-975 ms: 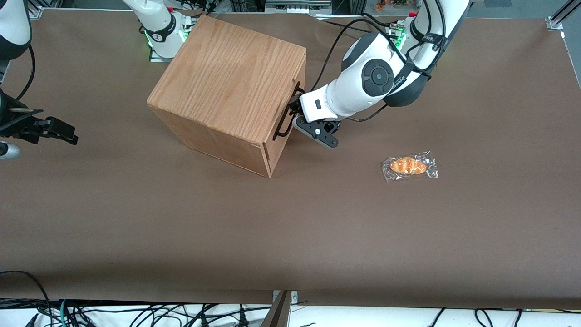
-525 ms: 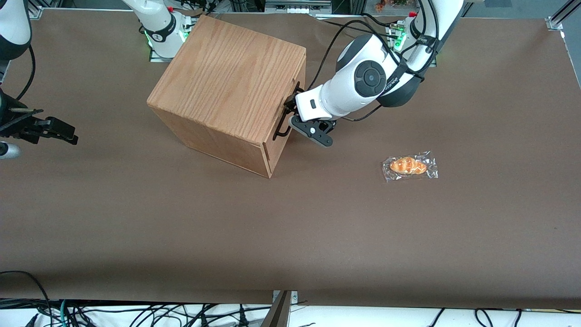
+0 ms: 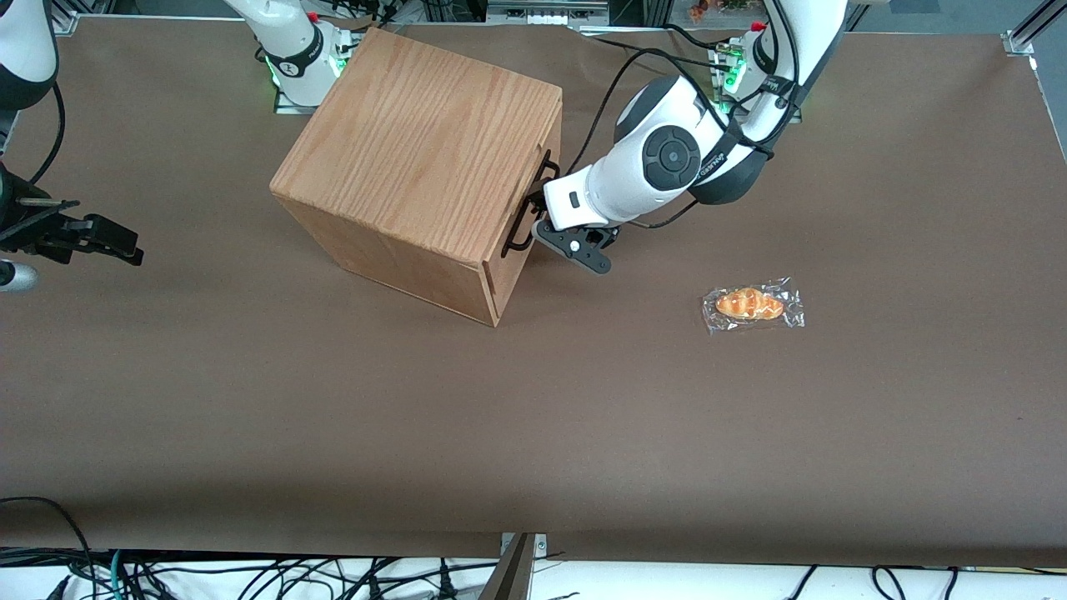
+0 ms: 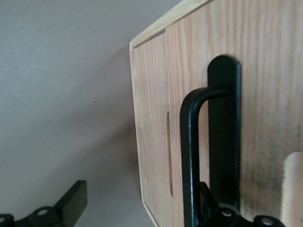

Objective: Open top drawer with left arm

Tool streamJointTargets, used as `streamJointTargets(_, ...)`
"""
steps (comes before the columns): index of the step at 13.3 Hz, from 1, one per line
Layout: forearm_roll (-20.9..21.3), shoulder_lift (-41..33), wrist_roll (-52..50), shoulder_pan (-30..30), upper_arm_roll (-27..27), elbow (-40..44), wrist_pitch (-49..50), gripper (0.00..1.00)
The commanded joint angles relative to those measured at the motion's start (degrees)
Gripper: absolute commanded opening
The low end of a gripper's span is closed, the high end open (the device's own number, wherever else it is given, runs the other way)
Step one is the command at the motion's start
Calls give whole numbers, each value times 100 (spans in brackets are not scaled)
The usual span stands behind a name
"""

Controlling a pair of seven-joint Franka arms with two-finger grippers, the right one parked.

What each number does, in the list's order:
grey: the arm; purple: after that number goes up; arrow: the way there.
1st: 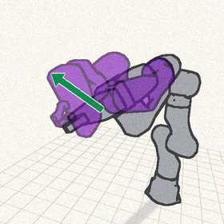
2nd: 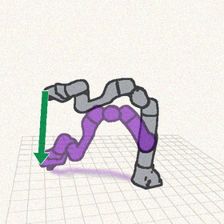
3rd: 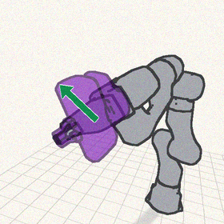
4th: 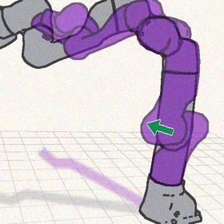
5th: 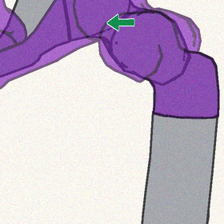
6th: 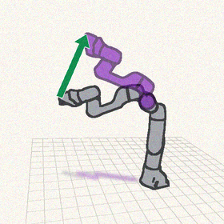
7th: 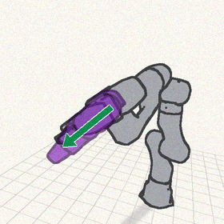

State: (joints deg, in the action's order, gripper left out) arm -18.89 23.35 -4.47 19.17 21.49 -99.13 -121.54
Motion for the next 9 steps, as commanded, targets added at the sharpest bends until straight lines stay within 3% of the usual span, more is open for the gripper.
streamJointTargets(1, 149, -15, -62, 34, -22, -115, -72, 100)
streamJointTargets(9, 360, -181, -54, -247, -171, -115, 305, 100)
